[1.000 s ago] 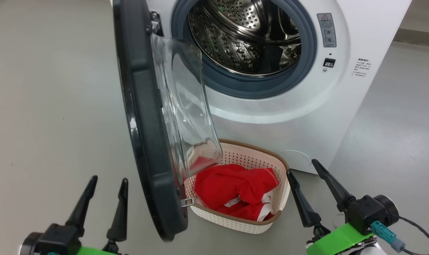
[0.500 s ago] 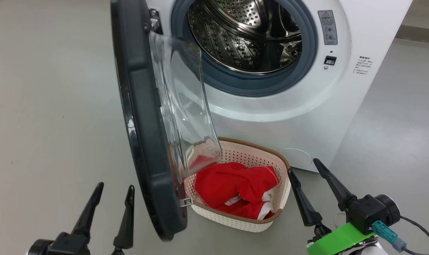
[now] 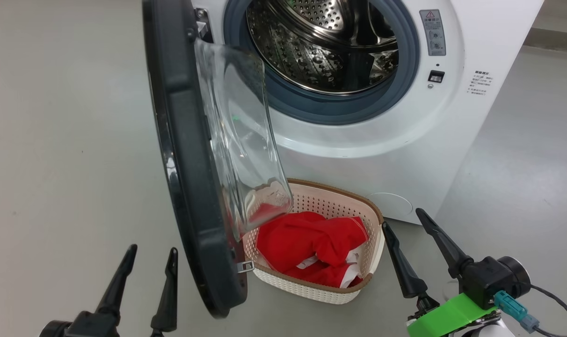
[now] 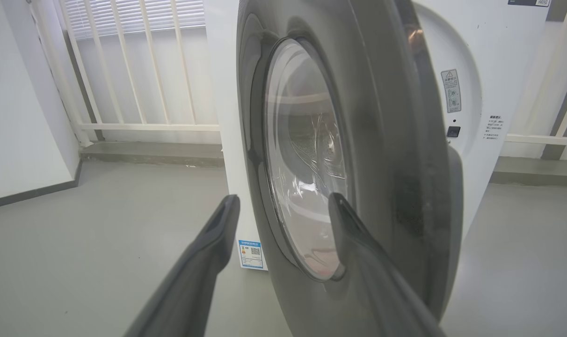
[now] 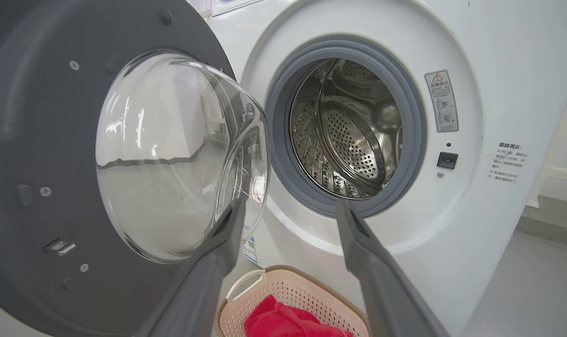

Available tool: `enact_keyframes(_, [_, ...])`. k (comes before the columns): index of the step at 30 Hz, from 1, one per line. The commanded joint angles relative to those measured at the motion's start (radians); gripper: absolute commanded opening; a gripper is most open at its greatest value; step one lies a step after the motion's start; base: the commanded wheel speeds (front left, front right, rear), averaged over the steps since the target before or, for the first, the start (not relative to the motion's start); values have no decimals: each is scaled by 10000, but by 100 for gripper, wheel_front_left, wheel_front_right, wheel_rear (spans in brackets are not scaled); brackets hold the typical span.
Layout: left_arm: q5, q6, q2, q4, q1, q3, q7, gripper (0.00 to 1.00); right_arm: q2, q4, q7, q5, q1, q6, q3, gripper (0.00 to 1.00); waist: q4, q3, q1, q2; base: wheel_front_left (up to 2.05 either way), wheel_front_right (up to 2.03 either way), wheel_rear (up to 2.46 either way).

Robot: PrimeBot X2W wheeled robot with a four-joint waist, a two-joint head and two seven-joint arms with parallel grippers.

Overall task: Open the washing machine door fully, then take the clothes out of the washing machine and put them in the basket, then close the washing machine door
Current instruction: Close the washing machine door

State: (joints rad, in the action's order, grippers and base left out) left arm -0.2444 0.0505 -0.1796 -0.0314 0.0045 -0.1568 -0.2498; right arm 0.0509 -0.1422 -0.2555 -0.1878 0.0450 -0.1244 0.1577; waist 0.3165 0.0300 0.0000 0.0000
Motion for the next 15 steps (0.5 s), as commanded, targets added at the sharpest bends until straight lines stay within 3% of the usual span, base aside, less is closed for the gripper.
enact_keyframes(1, [154, -111, -100, 210, -184, 432, -120, 100, -7, 297, -63, -61, 338, -63, 175, 100, -3, 3, 0, 0, 0, 0, 0])
enact_keyframes(13, [232, -69, 130, -1, -203, 607, -120, 100, -7, 313, -63, -125, 350, -63, 166, 100, 42, 29, 0, 0, 0, 0, 0])
enact_keyframes(14, [76, 8, 225, -33, -199, 744, -120, 35, -7, 313, -63, -129, 352, -63, 166, 100, 44, 34, 0, 0, 0, 0, 0])
enact_keyframes(15, [-129, 33, 323, -41, -213, 878, -120, 14, -7, 315, -63, -133, 356, -63, 169, 100, 44, 42, 0, 0, 0, 0, 0])
